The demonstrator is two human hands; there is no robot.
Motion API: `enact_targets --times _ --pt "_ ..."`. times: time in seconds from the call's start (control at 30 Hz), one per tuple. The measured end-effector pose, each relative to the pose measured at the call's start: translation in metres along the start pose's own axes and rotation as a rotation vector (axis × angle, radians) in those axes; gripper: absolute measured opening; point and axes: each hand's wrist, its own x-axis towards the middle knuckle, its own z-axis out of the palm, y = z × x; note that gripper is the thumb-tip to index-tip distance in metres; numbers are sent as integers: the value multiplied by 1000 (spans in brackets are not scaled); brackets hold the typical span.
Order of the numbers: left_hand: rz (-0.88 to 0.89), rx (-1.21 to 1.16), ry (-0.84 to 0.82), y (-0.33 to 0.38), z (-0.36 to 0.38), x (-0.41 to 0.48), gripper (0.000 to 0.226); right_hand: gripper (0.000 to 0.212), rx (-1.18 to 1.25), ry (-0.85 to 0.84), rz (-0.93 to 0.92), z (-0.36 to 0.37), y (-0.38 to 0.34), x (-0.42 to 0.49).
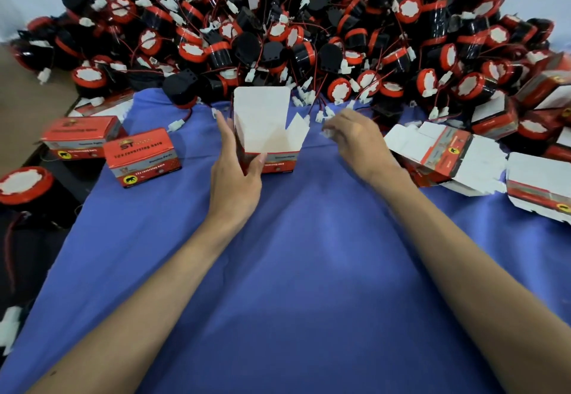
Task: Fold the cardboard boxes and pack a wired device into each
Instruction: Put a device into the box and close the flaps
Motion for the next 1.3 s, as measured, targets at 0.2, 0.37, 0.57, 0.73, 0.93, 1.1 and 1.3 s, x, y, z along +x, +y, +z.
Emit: enact_targets --times 0.2,0.37,0.57,0.73,0.93,1.1,1.3 --pt "223 75 219 13 1 -11 75 28 185 279 4 -73 -37 32" --pt "498 147 140 20 3 -23 43 14 504 125 7 -103 -64 22" --pt "554 110 -403 18 0 -27 60 12 961 123 81 -97 -89 20" --pt "452 -16 -432 18 1 -29 57 12 1263 259 250 -95 -83 22" --pt "285 -267 -165 23 0 -25 52 10 1141 247 127 -90 -82 24" --pt "108 -418 -73 22 2 -22 43 8 1086 76 -36 -88 -90 19" --pt "-11 -652 -42 28 2 -15 45 11 1105 -404 -92 -76 -94 11"
